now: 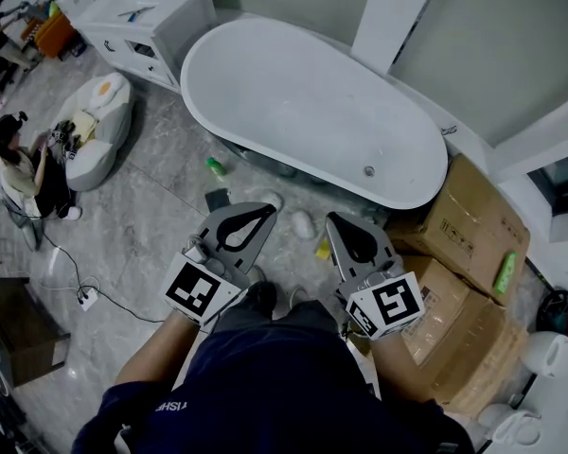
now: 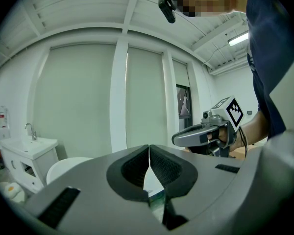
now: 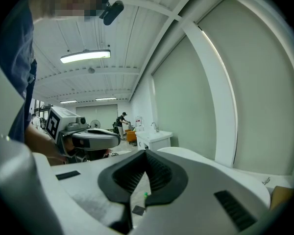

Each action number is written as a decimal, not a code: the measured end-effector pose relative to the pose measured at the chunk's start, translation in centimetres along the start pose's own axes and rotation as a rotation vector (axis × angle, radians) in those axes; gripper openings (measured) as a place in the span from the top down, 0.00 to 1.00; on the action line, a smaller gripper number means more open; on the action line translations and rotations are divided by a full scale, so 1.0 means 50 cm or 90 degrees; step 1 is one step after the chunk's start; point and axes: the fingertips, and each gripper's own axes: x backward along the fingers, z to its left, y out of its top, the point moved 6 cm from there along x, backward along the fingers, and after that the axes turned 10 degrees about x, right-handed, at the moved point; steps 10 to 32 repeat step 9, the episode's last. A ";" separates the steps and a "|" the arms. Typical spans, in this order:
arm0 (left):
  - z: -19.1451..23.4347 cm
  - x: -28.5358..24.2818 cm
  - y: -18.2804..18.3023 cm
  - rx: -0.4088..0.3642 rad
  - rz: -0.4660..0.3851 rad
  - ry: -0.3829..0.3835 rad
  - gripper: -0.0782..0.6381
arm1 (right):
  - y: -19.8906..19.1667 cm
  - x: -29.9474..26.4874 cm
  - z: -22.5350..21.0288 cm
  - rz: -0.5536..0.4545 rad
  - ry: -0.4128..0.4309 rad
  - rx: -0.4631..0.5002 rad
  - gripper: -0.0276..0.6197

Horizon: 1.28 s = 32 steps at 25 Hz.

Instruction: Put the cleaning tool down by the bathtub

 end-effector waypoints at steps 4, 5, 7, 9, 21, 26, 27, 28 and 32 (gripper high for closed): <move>0.001 -0.003 0.000 0.001 -0.002 0.001 0.85 | -0.002 -0.005 -0.003 0.001 0.004 0.001 0.95; 0.001 -0.004 -0.001 0.001 -0.002 0.002 0.85 | -0.004 -0.005 -0.004 0.002 0.005 0.001 0.95; -0.001 -0.006 -0.003 0.002 -0.003 0.003 0.85 | -0.008 -0.003 -0.005 0.003 0.006 0.001 0.95; -0.002 -0.006 -0.005 0.004 -0.003 0.004 0.85 | -0.011 -0.002 -0.006 0.005 0.007 0.000 0.95; -0.002 -0.006 -0.005 0.004 -0.003 0.004 0.85 | -0.011 -0.002 -0.006 0.005 0.007 0.000 0.95; -0.002 -0.006 -0.005 0.004 -0.003 0.004 0.85 | -0.011 -0.002 -0.006 0.005 0.007 0.000 0.95; -0.002 -0.006 -0.005 0.004 -0.003 0.004 0.85 | -0.011 -0.002 -0.006 0.005 0.007 0.000 0.95; -0.002 -0.006 -0.005 0.004 -0.003 0.004 0.85 | -0.011 -0.002 -0.006 0.005 0.007 0.000 0.95; -0.002 -0.006 -0.005 0.004 -0.003 0.004 0.85 | -0.011 -0.002 -0.006 0.005 0.007 0.000 0.95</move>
